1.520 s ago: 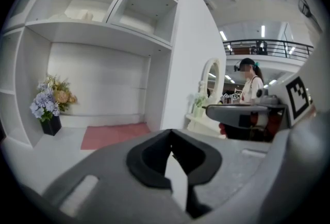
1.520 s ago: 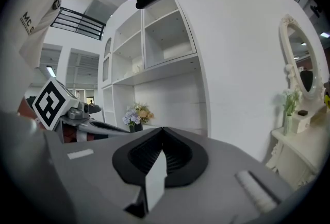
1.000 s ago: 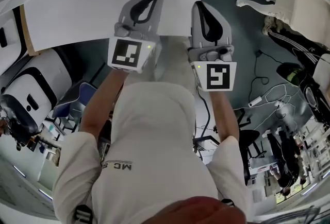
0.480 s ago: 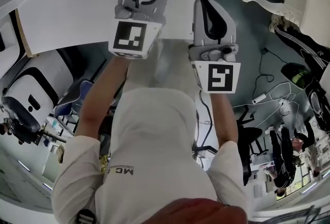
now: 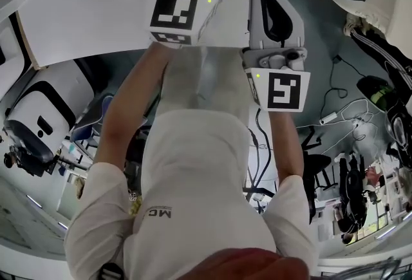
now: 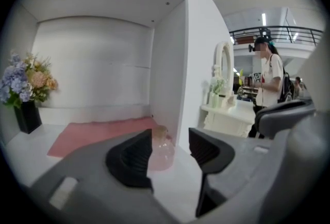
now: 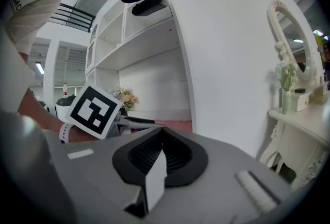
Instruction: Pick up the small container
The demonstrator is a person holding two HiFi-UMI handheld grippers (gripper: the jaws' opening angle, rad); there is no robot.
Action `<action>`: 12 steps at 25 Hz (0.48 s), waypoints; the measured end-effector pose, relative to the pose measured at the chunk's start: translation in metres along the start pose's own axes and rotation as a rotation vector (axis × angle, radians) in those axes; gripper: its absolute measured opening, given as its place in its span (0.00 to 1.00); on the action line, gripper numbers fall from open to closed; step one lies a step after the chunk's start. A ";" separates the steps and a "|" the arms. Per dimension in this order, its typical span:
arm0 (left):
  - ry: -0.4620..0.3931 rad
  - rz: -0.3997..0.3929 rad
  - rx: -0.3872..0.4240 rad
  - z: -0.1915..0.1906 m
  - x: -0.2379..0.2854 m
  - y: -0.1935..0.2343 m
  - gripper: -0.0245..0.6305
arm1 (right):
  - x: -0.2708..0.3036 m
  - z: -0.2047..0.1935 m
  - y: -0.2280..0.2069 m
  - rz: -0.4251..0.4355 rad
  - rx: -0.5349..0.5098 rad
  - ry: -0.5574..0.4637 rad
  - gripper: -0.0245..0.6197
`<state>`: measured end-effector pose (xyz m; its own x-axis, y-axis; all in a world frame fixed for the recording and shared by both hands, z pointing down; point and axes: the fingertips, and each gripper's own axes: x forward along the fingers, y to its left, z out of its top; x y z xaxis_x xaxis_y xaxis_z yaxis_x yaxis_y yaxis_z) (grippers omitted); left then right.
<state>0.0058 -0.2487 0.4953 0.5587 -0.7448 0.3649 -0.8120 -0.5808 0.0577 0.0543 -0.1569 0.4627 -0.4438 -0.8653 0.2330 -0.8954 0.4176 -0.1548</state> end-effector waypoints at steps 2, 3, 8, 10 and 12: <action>-0.004 0.004 0.001 -0.004 0.011 0.003 0.37 | 0.001 -0.002 -0.002 -0.001 0.003 0.002 0.03; -0.007 0.005 0.003 -0.006 0.016 0.004 0.37 | 0.002 -0.003 -0.002 0.001 0.002 0.003 0.03; -0.003 0.015 0.007 -0.012 0.036 0.008 0.39 | 0.002 -0.003 -0.011 -0.004 0.017 -0.001 0.03; -0.008 0.018 0.014 -0.011 0.044 0.011 0.39 | 0.003 -0.003 -0.017 -0.018 0.026 -0.009 0.03; -0.013 0.018 0.020 -0.013 0.048 0.013 0.39 | 0.002 -0.004 -0.019 -0.029 0.030 -0.011 0.03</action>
<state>0.0199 -0.2879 0.5258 0.5465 -0.7591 0.3539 -0.8183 -0.5739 0.0325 0.0703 -0.1659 0.4700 -0.4175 -0.8797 0.2276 -0.9061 0.3842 -0.1771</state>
